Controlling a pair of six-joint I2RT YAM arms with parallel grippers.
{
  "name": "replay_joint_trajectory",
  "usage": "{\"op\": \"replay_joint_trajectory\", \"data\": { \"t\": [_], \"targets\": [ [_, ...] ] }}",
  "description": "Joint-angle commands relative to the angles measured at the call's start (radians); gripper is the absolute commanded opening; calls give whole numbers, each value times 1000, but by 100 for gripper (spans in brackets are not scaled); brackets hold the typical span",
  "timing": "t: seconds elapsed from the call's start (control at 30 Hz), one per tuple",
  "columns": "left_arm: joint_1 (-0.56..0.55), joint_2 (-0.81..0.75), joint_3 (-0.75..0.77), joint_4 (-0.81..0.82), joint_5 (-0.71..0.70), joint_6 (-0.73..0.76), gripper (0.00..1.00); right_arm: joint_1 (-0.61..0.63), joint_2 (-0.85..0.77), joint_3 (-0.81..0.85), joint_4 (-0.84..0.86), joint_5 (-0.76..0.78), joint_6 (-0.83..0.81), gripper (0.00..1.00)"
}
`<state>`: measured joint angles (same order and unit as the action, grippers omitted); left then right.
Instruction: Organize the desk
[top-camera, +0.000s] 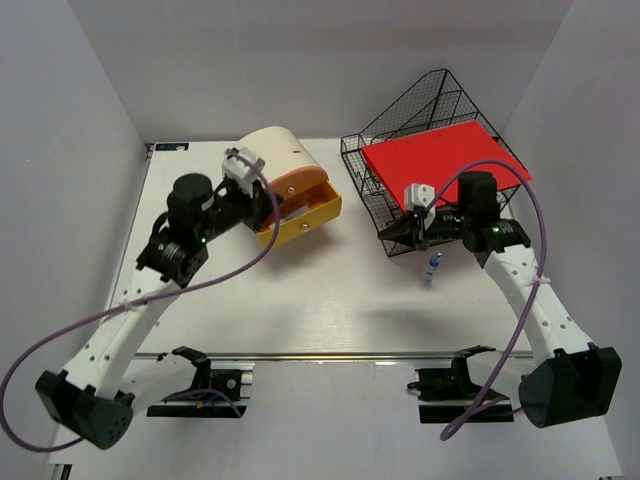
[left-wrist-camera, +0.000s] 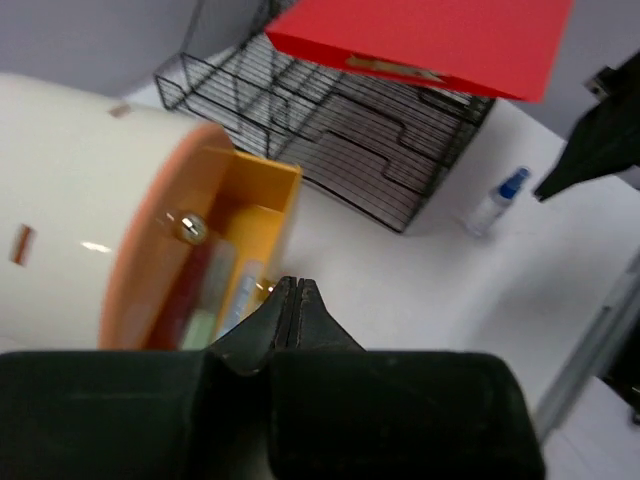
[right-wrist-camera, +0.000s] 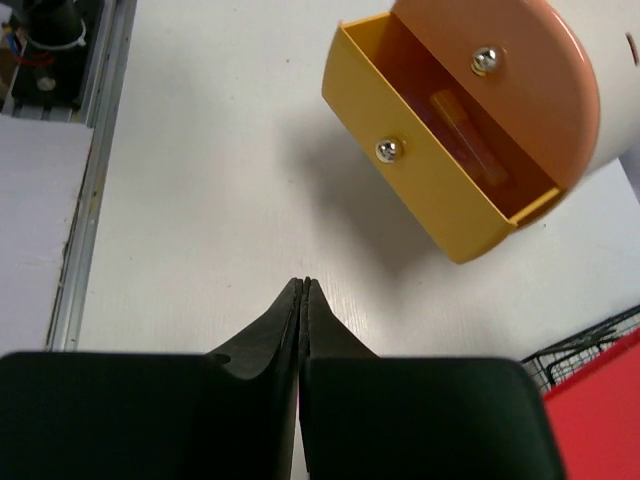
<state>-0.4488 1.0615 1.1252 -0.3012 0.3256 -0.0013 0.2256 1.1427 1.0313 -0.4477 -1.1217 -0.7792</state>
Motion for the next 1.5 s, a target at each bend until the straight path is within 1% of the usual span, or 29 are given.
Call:
{"op": "replay_joint_trajectory", "data": {
  "t": [0.0,0.07,0.1,0.13,0.23,0.27,0.3,0.33,0.37,0.4,0.43,0.47,0.5,0.53,0.57,0.6,0.63,0.67,0.7,0.73,0.77,0.8,0.83,0.87,0.93,1.0,1.13,1.33,1.47],
  "targets": [
    [2,-69,-126,57,81,-150,7,53,-21,10,-40,40,-132,0],
    [2,-104,-163,79,84,-158,19,109,6,50,-58,98,-159,0],
    [2,-135,-194,85,82,-154,29,150,20,87,-89,158,-173,0],
    [2,-149,-206,97,78,-149,35,191,49,104,-97,190,-176,0],
    [2,-207,-260,123,53,-135,61,292,103,150,-120,310,-198,0],
    [2,-222,-271,126,34,-125,63,316,117,159,-120,345,-210,0],
    [2,-238,-281,122,11,-118,64,364,136,171,-120,437,-218,0],
    [2,-276,-301,117,-23,-117,65,414,185,209,-121,492,-222,0],
    [2,-293,-315,117,-96,-114,66,457,216,231,-124,596,-221,0],
    [2,-320,-336,123,-137,-114,65,478,282,258,-121,647,-216,0],
    [2,-384,-381,131,-220,-117,60,524,317,298,-100,759,-209,0],
    [2,-417,-407,137,-221,-117,56,534,346,314,-91,760,-209,0],
    [2,-454,-435,145,-300,-120,49,543,401,328,-79,852,-201,0],
    [2,-525,-462,145,-356,-124,38,557,426,348,-68,891,-201,0],
    [2,-563,-511,142,-394,-132,14,567,449,351,-42,925,-203,0],
    [2,-593,-530,122,-461,-137,6,570,477,351,-26,975,-207,0],
    [2,-621,-544,111,-491,-150,0,572,489,349,-8,1000,-210,0],
    [-7,-668,-554,105,-522,-161,0,575,502,351,21,1019,-212,0],
    [-7,-682,-555,93,-549,-166,0,577,526,357,33,1061,-212,0],
    [-16,-693,-550,88,-548,-169,3,574,540,365,40,1079,-216,0],
    [-16,-698,-548,82,-550,-170,7,574,554,384,47,1092,-216,0],
    [-16,-699,-554,82,-550,-175,17,575,578,394,66,1115,-215,0],
    [-16,-696,-558,88,-550,-175,19,575,594,403,72,1116,-215,0],
    [-16,-677,-558,88,-542,-169,21,574,606,415,76,1155,-218,0],
    [-16,-650,-539,77,-536,-161,29,577,641,421,105,1172,-224,0],
    [-4,-623,-522,57,-527,-163,32,578,663,417,154,1195,-227,0],
    [-4,-620,-521,56,-517,-158,38,578,667,391,245,1211,-226,0],
    [-4,-632,-524,56,-534,-160,39,583,672,389,345,1212,-196,0],
    [-4,-624,-525,59,-531,-157,41,581,706,417,353,1195,-189,0]
  ]
}}
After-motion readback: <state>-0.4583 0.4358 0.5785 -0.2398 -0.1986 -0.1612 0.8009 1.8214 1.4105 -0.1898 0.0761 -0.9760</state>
